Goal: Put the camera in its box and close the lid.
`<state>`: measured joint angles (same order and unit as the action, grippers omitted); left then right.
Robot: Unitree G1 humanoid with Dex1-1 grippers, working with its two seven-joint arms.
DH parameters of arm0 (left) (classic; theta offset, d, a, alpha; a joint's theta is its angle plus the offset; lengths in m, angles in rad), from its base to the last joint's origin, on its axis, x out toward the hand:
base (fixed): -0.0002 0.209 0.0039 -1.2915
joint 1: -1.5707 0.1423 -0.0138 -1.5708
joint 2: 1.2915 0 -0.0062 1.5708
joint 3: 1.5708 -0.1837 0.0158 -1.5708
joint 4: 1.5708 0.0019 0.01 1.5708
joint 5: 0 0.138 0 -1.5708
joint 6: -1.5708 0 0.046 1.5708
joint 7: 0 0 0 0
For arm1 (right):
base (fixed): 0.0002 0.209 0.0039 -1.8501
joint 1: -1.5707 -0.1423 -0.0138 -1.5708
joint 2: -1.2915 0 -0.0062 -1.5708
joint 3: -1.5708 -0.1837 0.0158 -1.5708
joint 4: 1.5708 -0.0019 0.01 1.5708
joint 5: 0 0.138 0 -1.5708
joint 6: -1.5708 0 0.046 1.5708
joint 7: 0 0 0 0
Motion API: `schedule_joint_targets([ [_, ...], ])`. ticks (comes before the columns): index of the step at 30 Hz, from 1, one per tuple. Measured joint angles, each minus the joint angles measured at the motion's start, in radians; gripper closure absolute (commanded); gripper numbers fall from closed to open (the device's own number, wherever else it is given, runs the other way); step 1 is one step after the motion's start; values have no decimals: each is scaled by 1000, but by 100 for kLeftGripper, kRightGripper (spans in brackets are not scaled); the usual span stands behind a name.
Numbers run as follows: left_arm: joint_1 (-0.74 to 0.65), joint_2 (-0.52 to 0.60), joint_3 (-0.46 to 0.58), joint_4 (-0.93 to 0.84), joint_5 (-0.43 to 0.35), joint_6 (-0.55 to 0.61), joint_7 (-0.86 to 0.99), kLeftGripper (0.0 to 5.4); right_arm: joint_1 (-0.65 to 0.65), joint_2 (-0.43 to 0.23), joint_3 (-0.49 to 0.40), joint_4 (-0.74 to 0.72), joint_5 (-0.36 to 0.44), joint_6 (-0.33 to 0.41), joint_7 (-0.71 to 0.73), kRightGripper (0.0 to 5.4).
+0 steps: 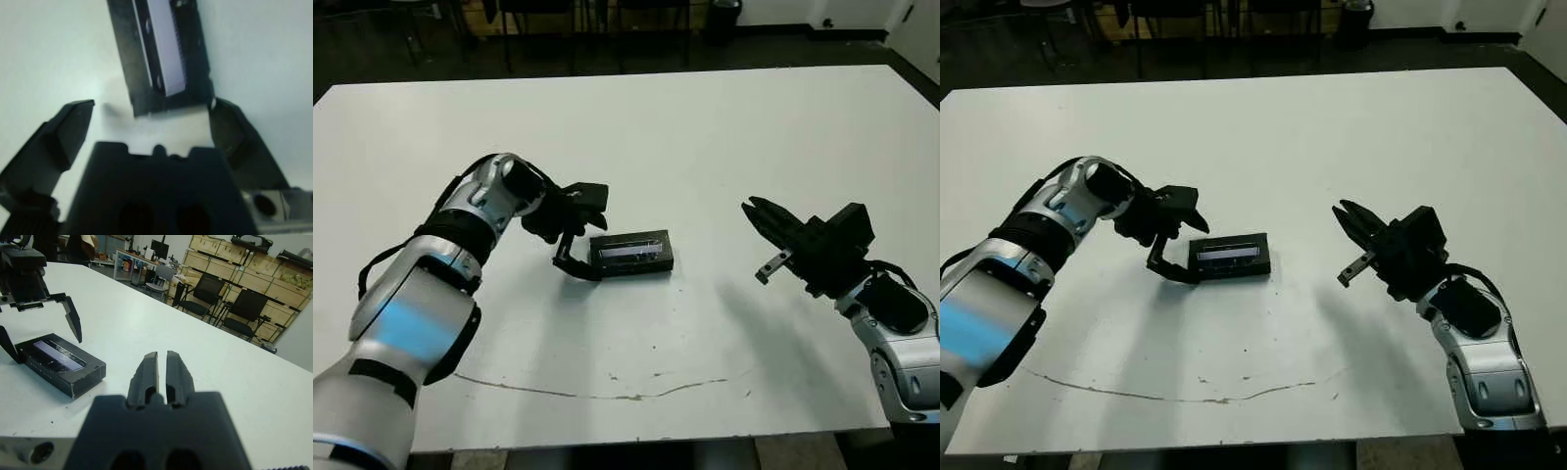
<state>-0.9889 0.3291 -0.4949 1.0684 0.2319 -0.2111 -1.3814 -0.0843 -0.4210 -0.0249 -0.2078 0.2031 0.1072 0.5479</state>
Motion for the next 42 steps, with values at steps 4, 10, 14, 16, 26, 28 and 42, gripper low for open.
schedule_joint_targets([
  [4,45,83,22,-49,-24,33,-44,1,-1,0,1,-1,0,2,0,540],
  [10,154,215,69,-195,-67,68,-65,1,-2,1,2,-2,-3,2,-2,540],
  [14,224,281,122,-280,-106,127,-71,1,-3,3,4,-1,-3,2,-2,540],
  [16,277,298,176,-340,-147,172,-38,1,-5,5,6,4,-3,0,-2,540],
  [26,604,33,536,-967,-459,552,604,126,-16,20,10,14,-14,-2,-11,540],
  [28,642,-47,547,-1085,-492,614,726,165,-16,20,10,14,-15,-2,-11,540],
  [42,716,-283,379,-1361,-469,780,1125,440,-16,23,6,23,-14,-6,-11,540],
])
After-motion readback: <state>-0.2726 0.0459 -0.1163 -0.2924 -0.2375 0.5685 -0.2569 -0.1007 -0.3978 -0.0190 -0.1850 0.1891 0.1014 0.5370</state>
